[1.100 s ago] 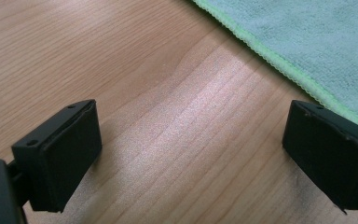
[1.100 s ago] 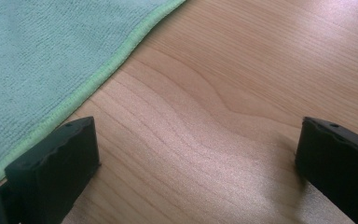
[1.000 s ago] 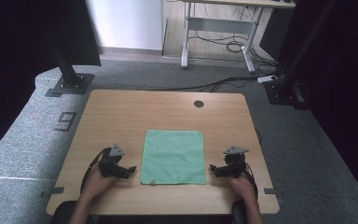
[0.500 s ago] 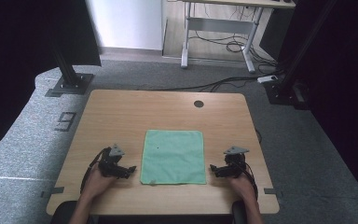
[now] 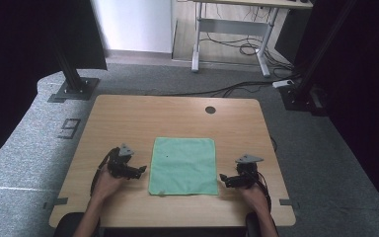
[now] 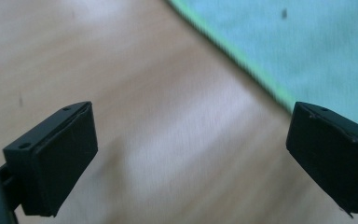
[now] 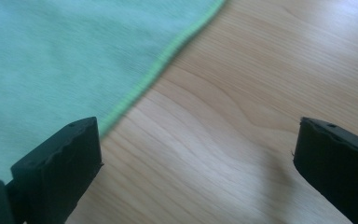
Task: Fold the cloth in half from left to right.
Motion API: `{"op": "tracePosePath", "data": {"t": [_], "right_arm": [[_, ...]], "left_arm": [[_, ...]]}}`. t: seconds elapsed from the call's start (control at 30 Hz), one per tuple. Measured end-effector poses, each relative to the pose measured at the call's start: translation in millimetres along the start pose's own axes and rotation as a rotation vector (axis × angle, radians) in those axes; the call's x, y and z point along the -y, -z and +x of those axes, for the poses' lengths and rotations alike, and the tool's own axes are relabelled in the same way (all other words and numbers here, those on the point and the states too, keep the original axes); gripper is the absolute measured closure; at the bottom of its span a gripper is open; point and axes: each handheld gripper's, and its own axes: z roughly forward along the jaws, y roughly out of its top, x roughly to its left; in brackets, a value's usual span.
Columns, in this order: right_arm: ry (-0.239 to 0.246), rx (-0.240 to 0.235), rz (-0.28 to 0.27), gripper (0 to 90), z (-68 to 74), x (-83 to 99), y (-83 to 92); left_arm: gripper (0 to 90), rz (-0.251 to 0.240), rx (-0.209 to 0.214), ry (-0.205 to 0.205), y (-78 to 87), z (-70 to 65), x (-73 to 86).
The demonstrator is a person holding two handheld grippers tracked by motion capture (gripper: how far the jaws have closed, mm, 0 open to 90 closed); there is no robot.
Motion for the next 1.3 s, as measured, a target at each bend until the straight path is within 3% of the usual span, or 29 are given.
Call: {"op": "tracePosePath", "data": {"t": [0.27, 0.4, 0.6, 1.07, 1.3], "right_arm": [[0.04, -0.036, 0.022, 1.2, 23.6, -1.0, -4.9], [0.069, -0.038, 0.038, 1.2, 33.5, -2.1, -8.1], [0.1, -0.029, 0.071, 1.7, 38.8, 0.2, -12.5], [0.099, -0.036, 0.08, 0.9, 35.8, 0.6, -14.2], [0.102, -0.002, 0.082, 1.5, 28.2, -1.0, -12.8]], "left_arm": [[2.0, 0.012, -0.025, -0.057, -23.7, -0.7, -38.0], [2.4, 0.017, -0.041, -0.043, -37.7, 3.7, -44.6], [2.2, 0.049, -0.063, -0.034, -51.5, 10.0, -38.6], [4.2, 0.032, -0.063, -0.018, -44.2, 7.6, -29.1], [4.1, 0.039, -0.051, -0.008, -33.2, 4.2, -18.0]]}}
